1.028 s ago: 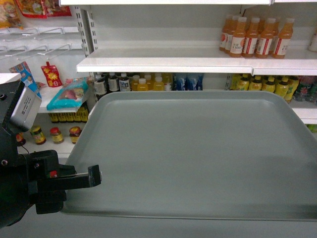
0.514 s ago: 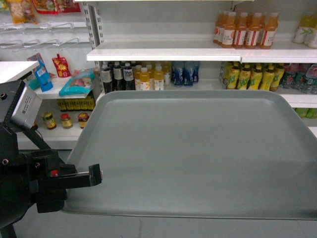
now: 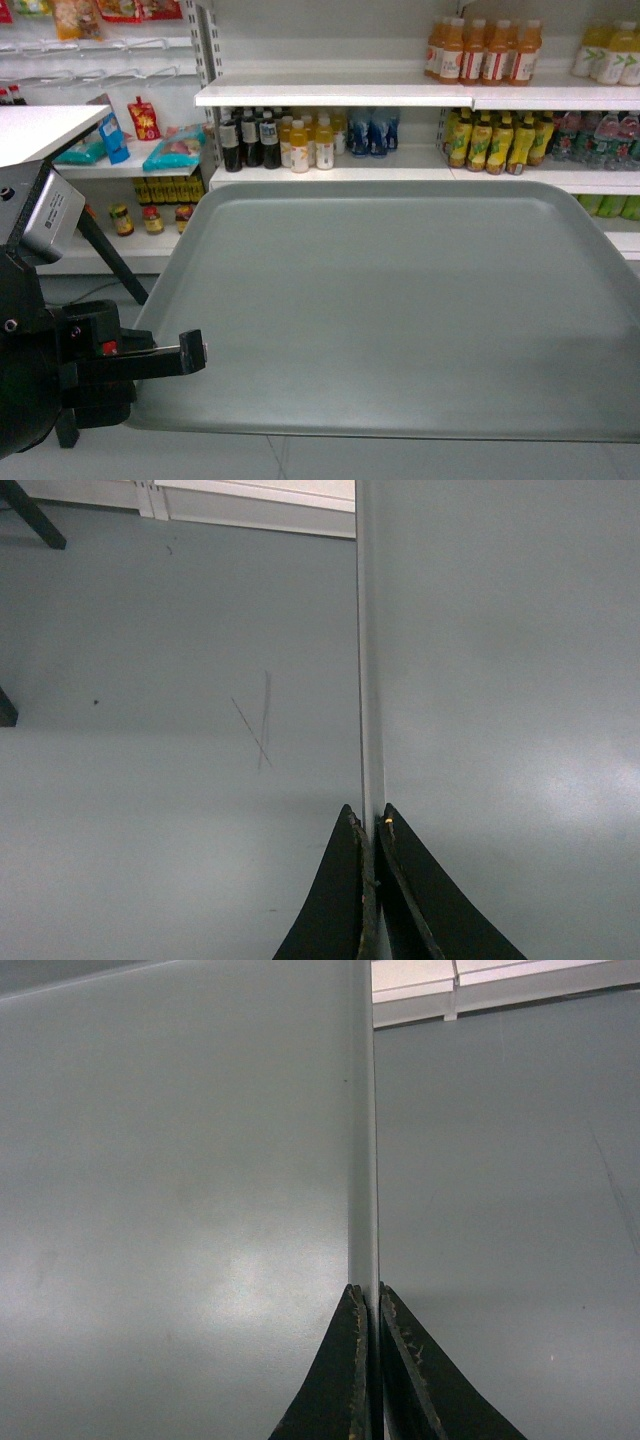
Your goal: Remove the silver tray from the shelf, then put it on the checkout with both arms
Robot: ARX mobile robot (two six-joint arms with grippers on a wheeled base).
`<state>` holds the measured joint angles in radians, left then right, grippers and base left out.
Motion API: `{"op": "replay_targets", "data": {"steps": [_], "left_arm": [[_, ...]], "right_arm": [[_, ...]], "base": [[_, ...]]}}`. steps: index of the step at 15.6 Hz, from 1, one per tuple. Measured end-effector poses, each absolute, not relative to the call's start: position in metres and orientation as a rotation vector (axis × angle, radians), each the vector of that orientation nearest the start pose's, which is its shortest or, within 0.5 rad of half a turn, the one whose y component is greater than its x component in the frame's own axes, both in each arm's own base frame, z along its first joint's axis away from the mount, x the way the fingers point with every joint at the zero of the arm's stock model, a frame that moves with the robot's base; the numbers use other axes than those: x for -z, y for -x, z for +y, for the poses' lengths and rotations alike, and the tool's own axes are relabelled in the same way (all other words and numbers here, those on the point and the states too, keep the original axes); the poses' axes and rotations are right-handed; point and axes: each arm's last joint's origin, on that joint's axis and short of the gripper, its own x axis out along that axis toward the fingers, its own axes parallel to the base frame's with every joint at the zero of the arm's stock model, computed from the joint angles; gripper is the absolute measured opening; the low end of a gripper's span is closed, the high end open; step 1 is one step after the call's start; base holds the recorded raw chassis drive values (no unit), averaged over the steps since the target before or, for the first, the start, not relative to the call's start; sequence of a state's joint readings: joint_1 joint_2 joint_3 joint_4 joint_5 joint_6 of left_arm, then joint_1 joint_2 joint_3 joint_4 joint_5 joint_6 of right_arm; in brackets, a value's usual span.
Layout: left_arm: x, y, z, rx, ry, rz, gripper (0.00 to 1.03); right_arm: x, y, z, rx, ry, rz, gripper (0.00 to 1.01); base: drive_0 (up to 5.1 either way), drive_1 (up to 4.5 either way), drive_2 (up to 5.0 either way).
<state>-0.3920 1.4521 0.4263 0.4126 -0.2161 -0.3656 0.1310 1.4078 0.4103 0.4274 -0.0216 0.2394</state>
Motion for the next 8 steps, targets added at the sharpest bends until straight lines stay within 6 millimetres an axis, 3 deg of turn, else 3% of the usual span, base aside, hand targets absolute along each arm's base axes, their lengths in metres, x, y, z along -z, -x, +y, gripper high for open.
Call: {"op": "replay_targets", "data": {"steps": [6, 8], "left_arm": [[-0.1317, -0.2292, -0.0880, 0.059, 0.169, 0.609, 0.02], [-0.1310, -0.2287, -0.0878, 0.058, 0.167, 0.617, 0.02]], "right_arm": [[-0.1385, -0.2395, 0.0323, -0.079, -0.201, 0.585, 0.02], [-0.1370, -0.2386, 0.0322, -0.078, -0.200, 0.597, 0.02]], "base": [[-0.1, -4.23, 4.1], [0.0, 0.00, 0.0]]}}
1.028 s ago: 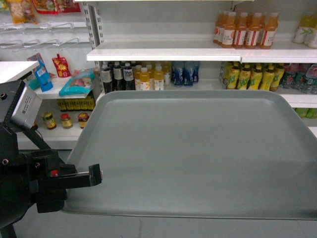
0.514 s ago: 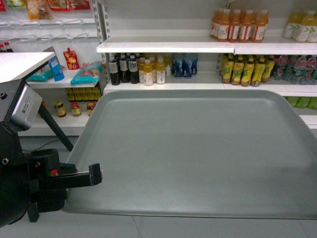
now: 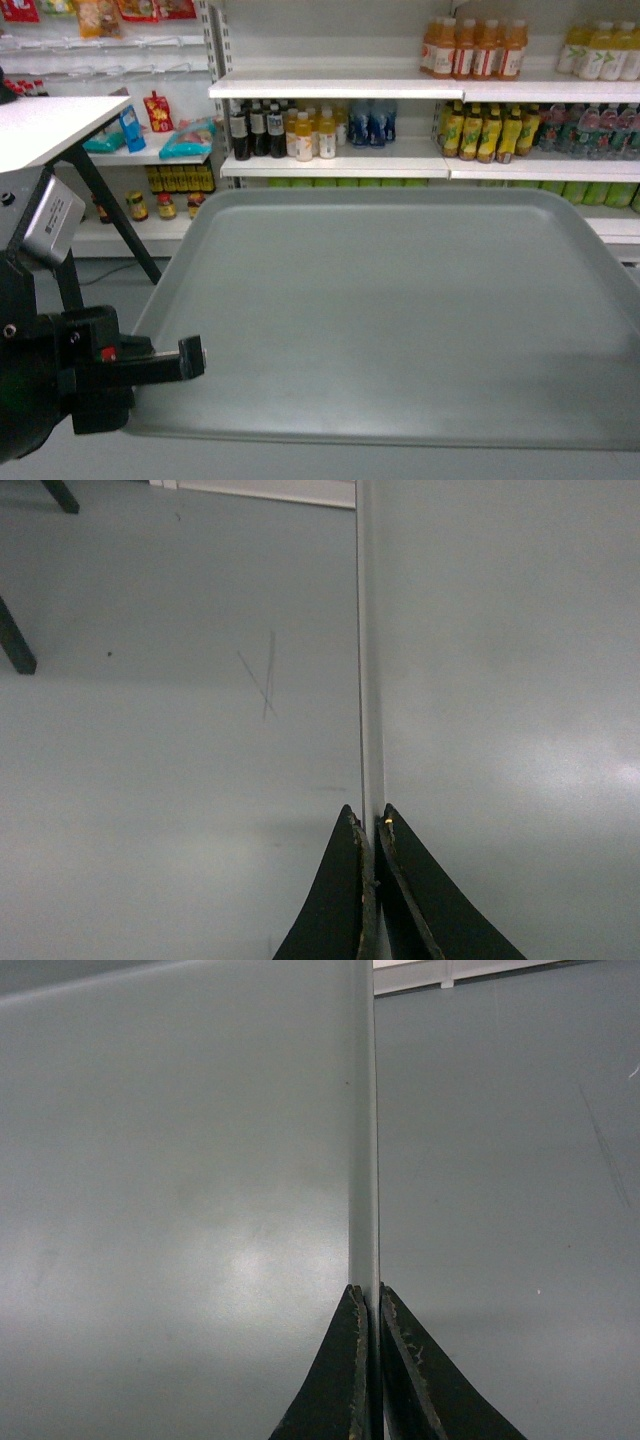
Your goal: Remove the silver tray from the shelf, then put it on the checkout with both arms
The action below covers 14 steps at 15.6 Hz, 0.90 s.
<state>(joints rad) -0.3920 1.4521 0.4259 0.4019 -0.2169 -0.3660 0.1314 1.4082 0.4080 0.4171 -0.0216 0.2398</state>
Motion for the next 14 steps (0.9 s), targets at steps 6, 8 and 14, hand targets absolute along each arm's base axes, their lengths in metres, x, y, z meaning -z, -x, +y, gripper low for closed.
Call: {"op": "replay_targets", "data": {"steps": [6, 8, 14], "left_arm": [[-0.1317, -0.2285, -0.0887, 0.063, 0.169, 0.609, 0.02], [-0.1317, -0.2286, -0.0885, 0.063, 0.169, 0.609, 0.02], [-0.1317, -0.2287, -0.0882, 0.062, 0.170, 0.608, 0.02]], "right_arm": [[-0.1384, -0.2391, 0.0321, -0.080, -0.201, 0.585, 0.02], [-0.1384, -0.2391, 0.0322, -0.080, -0.201, 0.584, 0.02], [-0.1380, -0.2393, 0.0322, -0.079, -0.201, 0.587, 0.02]], "base": [[-3.9, 2.56, 2.0], [-4.9, 2.42, 2.4], [-4.9, 2.44, 2.4]]}}
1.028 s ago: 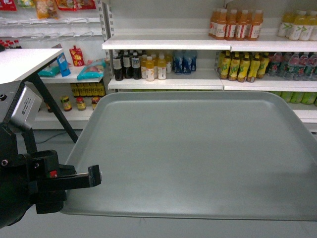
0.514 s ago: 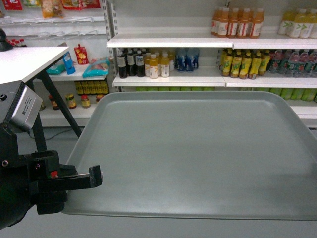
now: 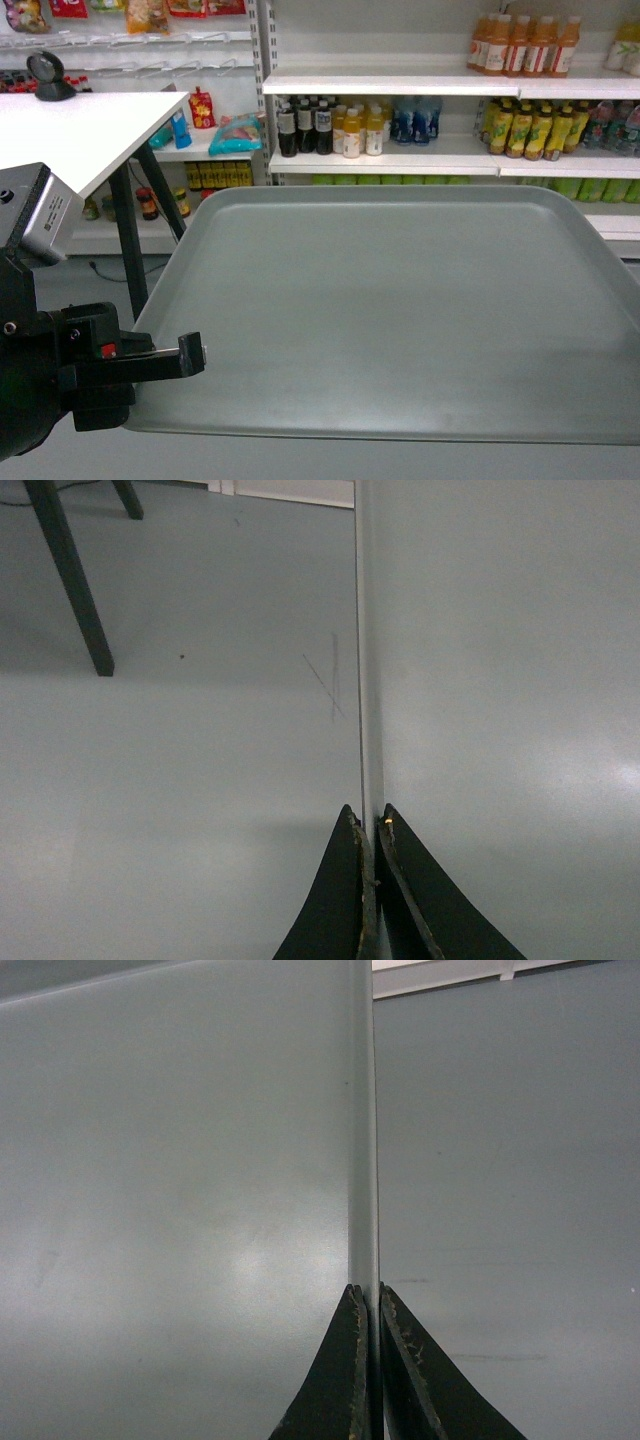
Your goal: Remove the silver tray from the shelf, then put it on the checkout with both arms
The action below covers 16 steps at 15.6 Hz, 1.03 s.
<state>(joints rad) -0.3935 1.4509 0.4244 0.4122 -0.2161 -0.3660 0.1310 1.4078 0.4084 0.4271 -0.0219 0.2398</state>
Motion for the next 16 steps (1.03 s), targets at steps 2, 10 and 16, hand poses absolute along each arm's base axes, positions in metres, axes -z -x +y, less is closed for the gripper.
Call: {"op": "replay_targets", "data": {"steps": [2, 10, 16], "left_arm": [[-0.1315, -0.2287, -0.0882, 0.061, 0.169, 0.610, 0.02], [-0.1317, -0.2288, -0.0882, 0.062, 0.170, 0.608, 0.02], [-0.1312, -0.2286, -0.0881, 0.060, 0.168, 0.612, 0.02]], "right_arm": [[-0.1381, -0.2392, 0.0322, -0.080, -0.202, 0.586, 0.02], [-0.1380, -0.2392, 0.0322, -0.079, -0.201, 0.587, 0.02], [-0.1380, -0.2392, 0.0322, -0.079, -0.201, 0.587, 0.02]], "base": [[-5.0, 2.39, 2.4], [-5.0, 2.37, 2.4], [-4.9, 2.44, 2.4]]}}
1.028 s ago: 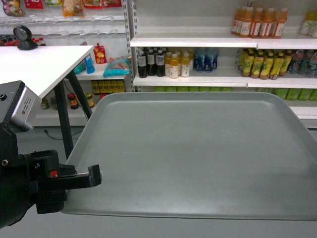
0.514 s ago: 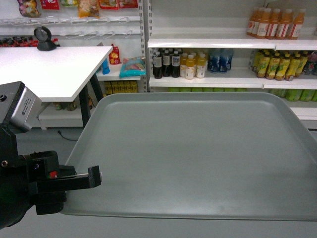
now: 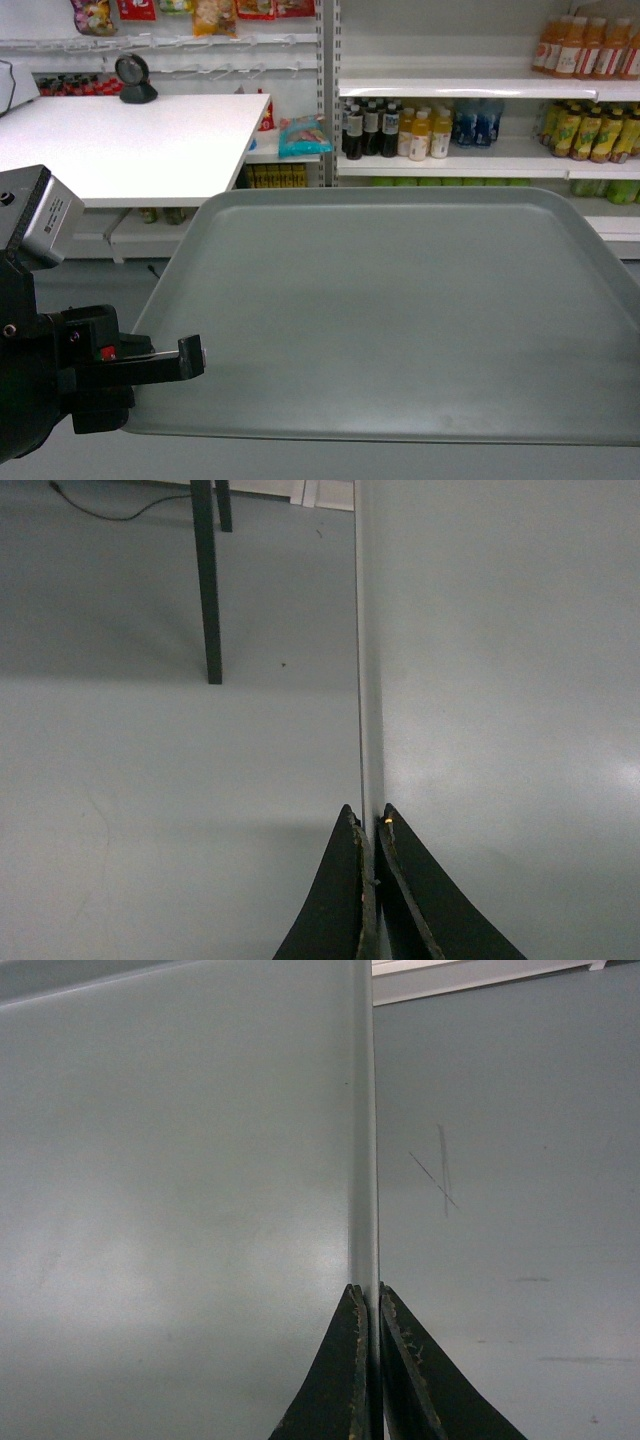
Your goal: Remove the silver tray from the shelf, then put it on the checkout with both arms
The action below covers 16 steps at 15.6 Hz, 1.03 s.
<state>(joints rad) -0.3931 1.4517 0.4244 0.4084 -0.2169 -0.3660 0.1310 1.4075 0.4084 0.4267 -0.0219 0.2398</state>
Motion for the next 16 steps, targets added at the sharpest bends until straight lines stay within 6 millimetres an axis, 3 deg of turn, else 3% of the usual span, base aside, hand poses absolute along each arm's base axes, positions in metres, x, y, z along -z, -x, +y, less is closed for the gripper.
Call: {"op": "replay_targets", "data": {"steps": [16], "left_arm": [[-0.1314, -0.2288, -0.0880, 0.060, 0.169, 0.610, 0.02]], "right_arm": [[-0.1381, -0.2392, 0.0322, -0.079, -0.202, 0.586, 0.02]], "base": [[-4.9, 2.43, 2.4]]}}
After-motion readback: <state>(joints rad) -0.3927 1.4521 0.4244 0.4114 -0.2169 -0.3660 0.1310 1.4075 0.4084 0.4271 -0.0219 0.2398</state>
